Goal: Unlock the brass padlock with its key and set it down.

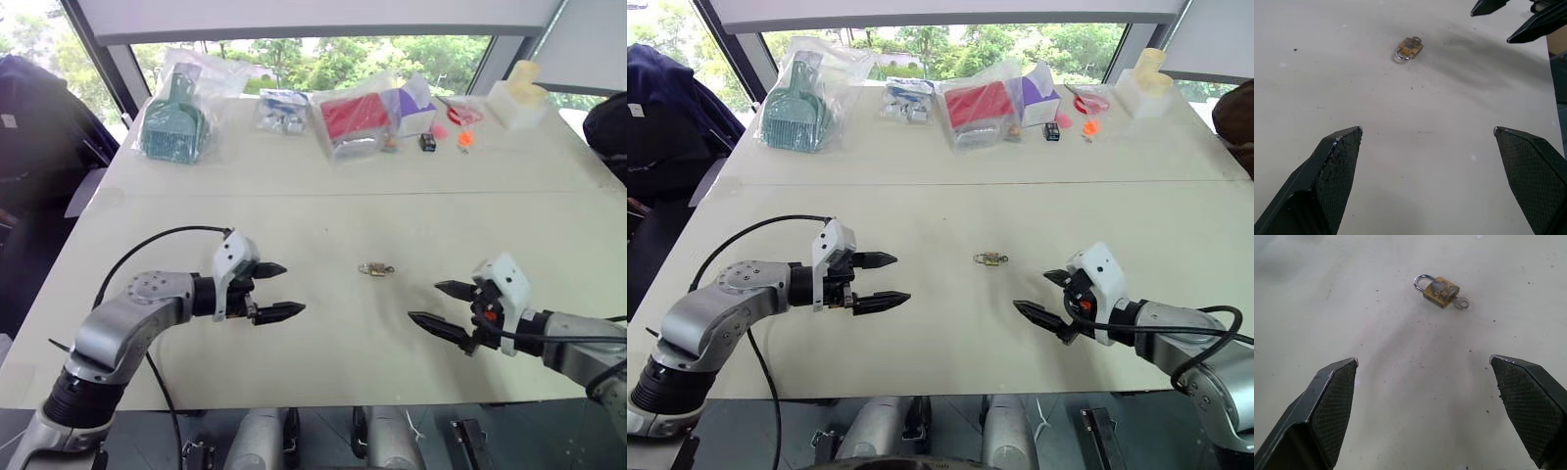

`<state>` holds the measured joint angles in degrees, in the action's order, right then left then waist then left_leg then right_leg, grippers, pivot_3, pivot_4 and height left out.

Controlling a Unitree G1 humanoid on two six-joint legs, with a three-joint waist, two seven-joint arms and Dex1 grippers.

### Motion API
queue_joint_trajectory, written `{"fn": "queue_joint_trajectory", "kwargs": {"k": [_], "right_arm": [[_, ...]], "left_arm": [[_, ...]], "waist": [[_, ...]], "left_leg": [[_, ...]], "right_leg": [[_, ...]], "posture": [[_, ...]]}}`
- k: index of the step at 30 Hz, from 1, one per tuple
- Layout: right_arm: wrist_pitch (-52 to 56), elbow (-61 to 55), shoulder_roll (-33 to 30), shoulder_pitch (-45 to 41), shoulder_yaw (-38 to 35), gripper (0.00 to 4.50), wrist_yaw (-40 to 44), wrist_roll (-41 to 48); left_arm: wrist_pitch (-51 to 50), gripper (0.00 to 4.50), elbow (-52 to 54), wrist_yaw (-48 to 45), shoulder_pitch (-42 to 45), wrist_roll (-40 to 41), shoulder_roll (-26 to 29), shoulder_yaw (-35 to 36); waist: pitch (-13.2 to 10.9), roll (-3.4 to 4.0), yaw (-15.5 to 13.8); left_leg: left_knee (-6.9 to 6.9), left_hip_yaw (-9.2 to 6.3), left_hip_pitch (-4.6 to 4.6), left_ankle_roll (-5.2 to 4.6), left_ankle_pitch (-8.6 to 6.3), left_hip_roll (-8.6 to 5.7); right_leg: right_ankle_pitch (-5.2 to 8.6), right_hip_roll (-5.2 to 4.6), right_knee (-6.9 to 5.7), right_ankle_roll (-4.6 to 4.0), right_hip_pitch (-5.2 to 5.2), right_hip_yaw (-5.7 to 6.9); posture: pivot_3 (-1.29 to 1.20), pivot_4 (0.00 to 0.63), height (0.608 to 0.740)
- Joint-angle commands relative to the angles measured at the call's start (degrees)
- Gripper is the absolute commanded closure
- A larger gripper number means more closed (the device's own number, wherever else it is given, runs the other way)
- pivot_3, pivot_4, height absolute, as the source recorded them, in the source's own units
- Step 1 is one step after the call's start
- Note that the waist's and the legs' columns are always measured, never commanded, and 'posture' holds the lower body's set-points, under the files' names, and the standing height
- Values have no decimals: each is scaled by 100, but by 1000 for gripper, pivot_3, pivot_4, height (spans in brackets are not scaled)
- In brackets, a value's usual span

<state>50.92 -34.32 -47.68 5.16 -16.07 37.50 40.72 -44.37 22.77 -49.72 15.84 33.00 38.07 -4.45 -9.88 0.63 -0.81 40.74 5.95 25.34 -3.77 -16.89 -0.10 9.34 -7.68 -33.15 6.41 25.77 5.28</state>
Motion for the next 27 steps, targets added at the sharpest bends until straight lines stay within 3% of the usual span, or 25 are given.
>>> {"fn": "queue_joint_trajectory", "kwargs": {"k": [1,18,21,27], "right_arm": [[-113,-18,7,-99,13,18,36,-28],[-122,-43,91,-188,156,18,-108,-40],[-102,15,151,-330,214,18,-172,-23],[-45,173,128,-531,162,18,-218,-56]], "left_arm": [[122,0,212,40,4,71,-10,180],[179,0,-61,51,242,-99,-7,87],[357,0,-439,-131,561,-292,87,12],[1260,0,-2246,-1096,2076,-1156,179,-689]], "waist": [[0,0,-4],[0,0,-5],[0,0,-4],[0,-1,-35]], "left_leg": [[0,0,0,-1,1,0],[0,0,0,-1,3,0],[0,0,0,0,4,-1],[2,1,1,-1,5,-3]], "right_leg": [[0,0,0,0,0,0],[0,0,0,0,-1,0],[0,1,0,0,-1,0],[0,2,0,0,-1,1]], "posture": [[0,150,735],[0,150,735],[0,150,735],[0,150,735]]}}
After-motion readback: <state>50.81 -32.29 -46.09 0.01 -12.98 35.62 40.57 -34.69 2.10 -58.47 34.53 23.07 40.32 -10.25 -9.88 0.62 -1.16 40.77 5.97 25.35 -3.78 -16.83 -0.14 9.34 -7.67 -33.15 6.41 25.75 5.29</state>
